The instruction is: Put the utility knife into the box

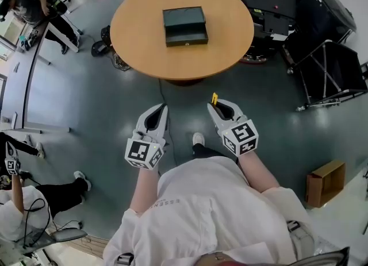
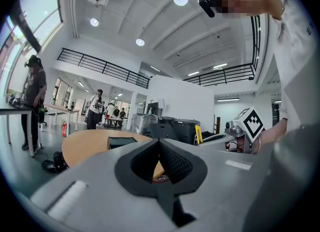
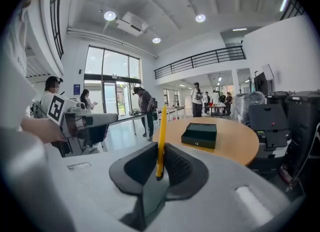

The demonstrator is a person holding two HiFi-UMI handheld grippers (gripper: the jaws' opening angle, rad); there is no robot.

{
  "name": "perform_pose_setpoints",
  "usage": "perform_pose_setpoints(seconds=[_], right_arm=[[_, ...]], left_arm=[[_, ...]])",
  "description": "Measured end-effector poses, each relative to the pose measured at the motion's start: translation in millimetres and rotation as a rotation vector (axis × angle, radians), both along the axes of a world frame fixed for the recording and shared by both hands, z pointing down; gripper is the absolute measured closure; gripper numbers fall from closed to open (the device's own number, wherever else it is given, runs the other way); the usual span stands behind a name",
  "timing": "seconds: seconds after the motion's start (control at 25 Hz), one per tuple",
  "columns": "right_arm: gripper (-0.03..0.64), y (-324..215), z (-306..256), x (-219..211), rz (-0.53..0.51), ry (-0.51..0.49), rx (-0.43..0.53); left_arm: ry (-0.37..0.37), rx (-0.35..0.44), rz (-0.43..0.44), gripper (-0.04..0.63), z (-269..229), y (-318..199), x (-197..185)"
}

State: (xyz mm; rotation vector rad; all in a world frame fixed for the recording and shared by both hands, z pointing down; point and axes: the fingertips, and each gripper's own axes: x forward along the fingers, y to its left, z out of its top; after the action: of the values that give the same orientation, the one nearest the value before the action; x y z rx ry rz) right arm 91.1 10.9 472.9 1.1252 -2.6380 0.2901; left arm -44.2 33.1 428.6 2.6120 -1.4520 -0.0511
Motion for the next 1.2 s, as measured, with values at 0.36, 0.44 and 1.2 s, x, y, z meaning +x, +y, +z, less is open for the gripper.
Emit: perform_pose_setpoints(seconds=[0.36,0.44,1.2], right_arm=[[0.579,-106,-6,16,-0.053,0.005,0.010],[0.580,-119,0,16,-0.060,0.009,-0.009],[0.580,-284,34,-34,-0.065,0.091,-0.097]], left_arm=[[-0.031,0.034,-0.032,0.591,-10,-92,23],[-0.030,0.018,-0.040,0.592,-7,-101,22],[-0.001,-0.059,0.028,0.592,25,-287,-17]])
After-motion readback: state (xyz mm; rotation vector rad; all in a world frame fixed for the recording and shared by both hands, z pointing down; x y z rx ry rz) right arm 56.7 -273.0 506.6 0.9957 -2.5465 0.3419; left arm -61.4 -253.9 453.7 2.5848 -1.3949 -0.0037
